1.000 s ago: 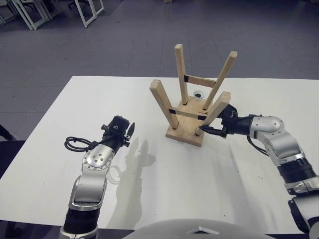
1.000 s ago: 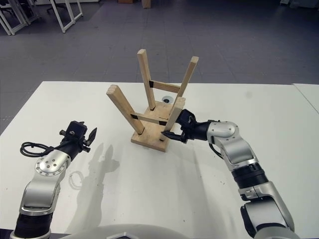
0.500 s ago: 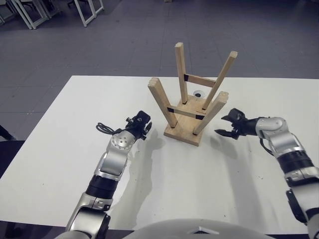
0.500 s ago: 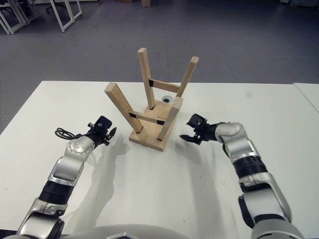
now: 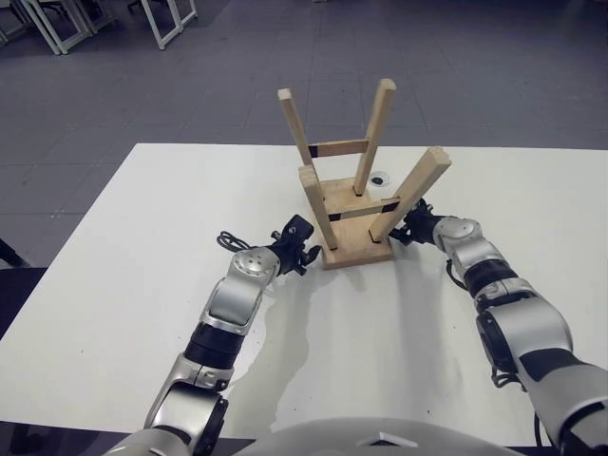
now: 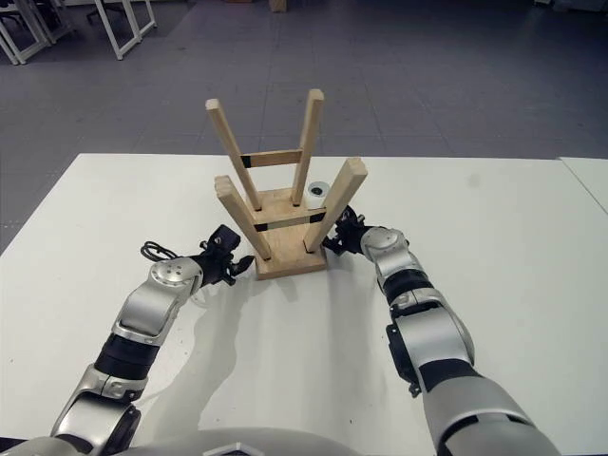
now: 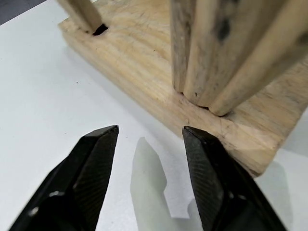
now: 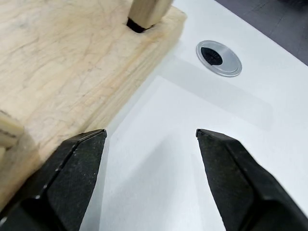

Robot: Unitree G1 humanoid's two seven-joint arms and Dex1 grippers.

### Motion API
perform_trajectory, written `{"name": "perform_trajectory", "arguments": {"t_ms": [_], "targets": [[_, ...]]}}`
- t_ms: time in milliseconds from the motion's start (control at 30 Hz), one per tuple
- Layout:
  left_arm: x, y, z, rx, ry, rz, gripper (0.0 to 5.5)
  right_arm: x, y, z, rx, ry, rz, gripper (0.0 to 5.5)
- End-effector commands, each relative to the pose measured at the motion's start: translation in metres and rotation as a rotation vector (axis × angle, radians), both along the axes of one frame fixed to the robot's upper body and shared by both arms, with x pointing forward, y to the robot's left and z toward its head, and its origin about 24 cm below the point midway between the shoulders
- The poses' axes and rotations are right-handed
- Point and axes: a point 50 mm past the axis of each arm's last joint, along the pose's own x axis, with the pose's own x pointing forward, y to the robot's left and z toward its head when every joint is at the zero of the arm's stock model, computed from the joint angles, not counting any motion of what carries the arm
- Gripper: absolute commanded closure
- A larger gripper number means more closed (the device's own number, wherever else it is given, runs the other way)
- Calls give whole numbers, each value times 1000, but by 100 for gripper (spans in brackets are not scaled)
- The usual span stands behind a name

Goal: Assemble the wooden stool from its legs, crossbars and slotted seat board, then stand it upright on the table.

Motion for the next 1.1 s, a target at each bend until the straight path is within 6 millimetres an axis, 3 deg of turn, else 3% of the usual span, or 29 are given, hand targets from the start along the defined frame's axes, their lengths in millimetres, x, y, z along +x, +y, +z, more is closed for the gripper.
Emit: {"name": "perform_trajectory", "arguments": {"t_ms": [33, 100, 167, 267, 333, 400, 500, 700, 767, 967, 1033, 1067, 1100], "targets": [[-5, 13, 3, 22, -10, 40, 301, 16, -36, 33, 59, -96, -241, 204], [-12, 18, 3, 17, -14, 64, 301, 22, -56, 63, 132, -179, -341, 204], [-18, 22, 5, 17, -24, 85, 301, 26, -63, 99, 218, -259, -358, 204], [-23, 27, 10, 10, -54, 123, 301, 22, -50, 179, 462, -422, -279, 204], [-24, 29, 12, 3, -65, 139, 301, 10, -33, 216, 596, -467, -173, 204], [-25, 30, 12, -1, -65, 154, 301, -5, -17, 225, 595, -453, -50, 204], [-25, 31, 11, 4, -66, 159, 301, -20, -7, 205, 517, -327, 22, 204], [-24, 29, 10, 2, -67, 155, 301, -31, 0, 195, 516, -230, 47, 204], [-25, 28, 9, 2, -65, 154, 301, -32, 2, 213, 623, -282, 66, 204], [-27, 28, 8, 2, -61, 150, 301, -55, -16, 320, 979, -706, 183, 204], [-28, 29, 7, 3, -60, 154, 301, -57, -17, 324, 975, -716, 205, 204], [-28, 29, 7, 3, -60, 156, 301, -53, -14, 316, 947, -688, 204, 204], [-29, 30, 6, 4, -59, 159, 301, -46, -7, 296, 891, -608, 201, 204]]}}
